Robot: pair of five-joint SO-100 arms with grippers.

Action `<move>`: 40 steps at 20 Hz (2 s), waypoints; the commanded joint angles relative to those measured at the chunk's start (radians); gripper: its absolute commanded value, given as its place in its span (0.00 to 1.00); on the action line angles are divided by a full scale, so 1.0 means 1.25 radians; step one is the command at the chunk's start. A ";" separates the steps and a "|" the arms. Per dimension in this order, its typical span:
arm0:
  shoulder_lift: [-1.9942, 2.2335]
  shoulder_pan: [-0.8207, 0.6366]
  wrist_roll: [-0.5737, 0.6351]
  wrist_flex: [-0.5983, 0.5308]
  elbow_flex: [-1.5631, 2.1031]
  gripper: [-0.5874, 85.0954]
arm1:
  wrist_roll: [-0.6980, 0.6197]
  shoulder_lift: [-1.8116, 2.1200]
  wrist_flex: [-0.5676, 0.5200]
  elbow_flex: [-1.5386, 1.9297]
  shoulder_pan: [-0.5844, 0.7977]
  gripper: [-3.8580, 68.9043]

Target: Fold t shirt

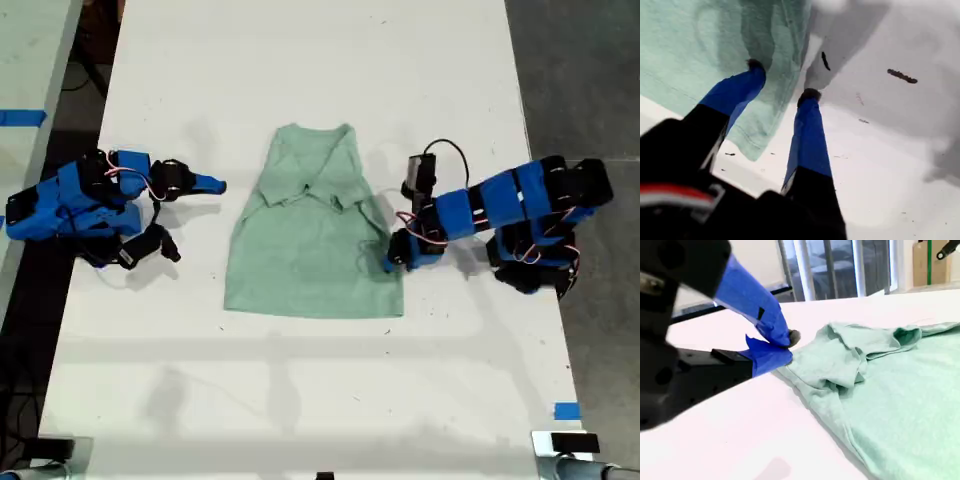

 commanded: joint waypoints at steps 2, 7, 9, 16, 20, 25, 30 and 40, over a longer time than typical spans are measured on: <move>0.006 -0.002 -0.016 0.004 0.001 0.01 | 0.038 0.018 -0.022 0.049 0.021 0.26; 0.006 -0.002 -0.017 0.004 0.001 0.01 | 0.106 0.110 0.007 0.104 0.020 0.06; 0.006 -0.004 -0.017 0.004 0.001 0.01 | 0.093 0.115 0.120 0.000 0.012 0.06; 0.006 -0.005 -0.017 0.004 0.001 0.01 | -0.179 0.040 0.025 -0.256 0.018 0.05; 0.006 -0.005 -0.017 0.005 0.001 0.01 | -0.259 -0.141 -0.040 -0.411 0.020 0.05; 0.006 -0.005 -0.017 0.005 0.000 0.01 | -0.266 -0.395 0.032 -0.682 0.018 0.30; 0.006 -0.005 -0.017 0.006 0.000 0.01 | -0.247 -0.380 0.136 -0.750 0.013 0.39; 0.006 -0.005 -0.017 0.006 0.000 0.01 | -0.071 0.227 0.216 -0.150 0.060 0.06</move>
